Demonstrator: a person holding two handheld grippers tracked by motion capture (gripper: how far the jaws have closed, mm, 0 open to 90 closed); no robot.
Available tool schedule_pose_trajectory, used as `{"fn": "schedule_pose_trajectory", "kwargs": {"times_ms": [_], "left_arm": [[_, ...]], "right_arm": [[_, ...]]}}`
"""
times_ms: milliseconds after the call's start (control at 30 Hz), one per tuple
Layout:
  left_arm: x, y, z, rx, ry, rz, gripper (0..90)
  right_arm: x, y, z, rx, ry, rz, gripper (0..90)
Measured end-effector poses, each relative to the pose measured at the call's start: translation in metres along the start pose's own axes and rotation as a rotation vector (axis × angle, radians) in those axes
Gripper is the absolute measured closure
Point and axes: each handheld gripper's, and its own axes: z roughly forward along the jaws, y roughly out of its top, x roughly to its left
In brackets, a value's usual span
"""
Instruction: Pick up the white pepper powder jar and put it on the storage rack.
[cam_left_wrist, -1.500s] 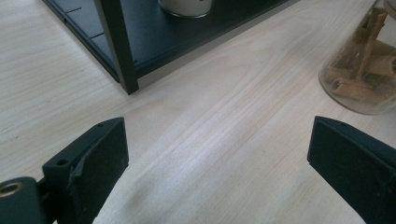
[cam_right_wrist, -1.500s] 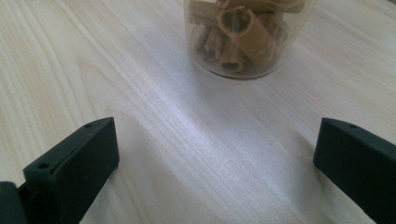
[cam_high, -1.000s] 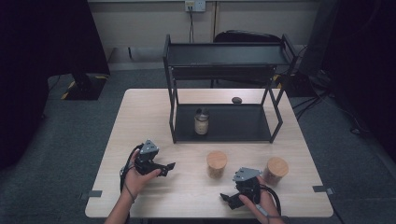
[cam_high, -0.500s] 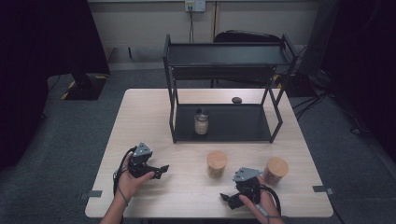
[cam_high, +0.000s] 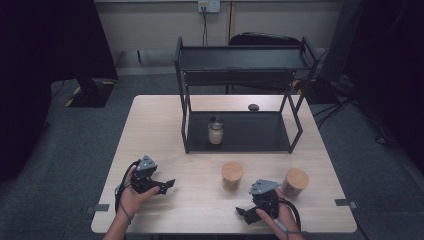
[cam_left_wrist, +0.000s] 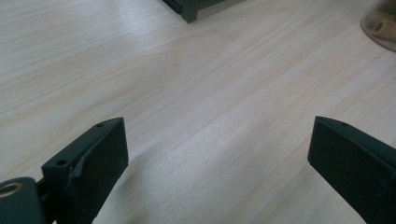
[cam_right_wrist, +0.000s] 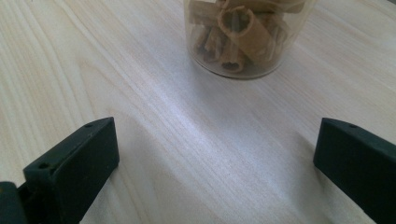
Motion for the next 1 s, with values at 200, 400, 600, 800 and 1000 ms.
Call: {"fn": "schedule_pose_trajectory", "kwargs": {"times_ms": [200,400,600,800,1000], "left_arm": [[0.003,-0.005,-0.003,0.012,0.010,-0.002,4.6],[0.004,-0.008,-0.005,0.019,0.013,0.001,4.5],[0.005,-0.010,-0.008,0.017,0.015,-0.001,4.5],[0.007,-0.013,-0.010,0.025,0.017,0.003,4.5],[0.009,-0.016,-0.012,0.031,0.023,0.000,4.5]], "right_arm": [[0.000,0.000,0.000,0.000,0.000,0.000,0.0],[0.000,0.000,0.000,0.000,0.000,0.000,0.0],[0.000,0.000,0.000,0.000,0.000,0.000,0.0],[0.000,0.000,0.000,0.000,0.000,0.001,0.0],[0.000,0.000,0.000,0.000,0.000,0.001,0.0]]}}
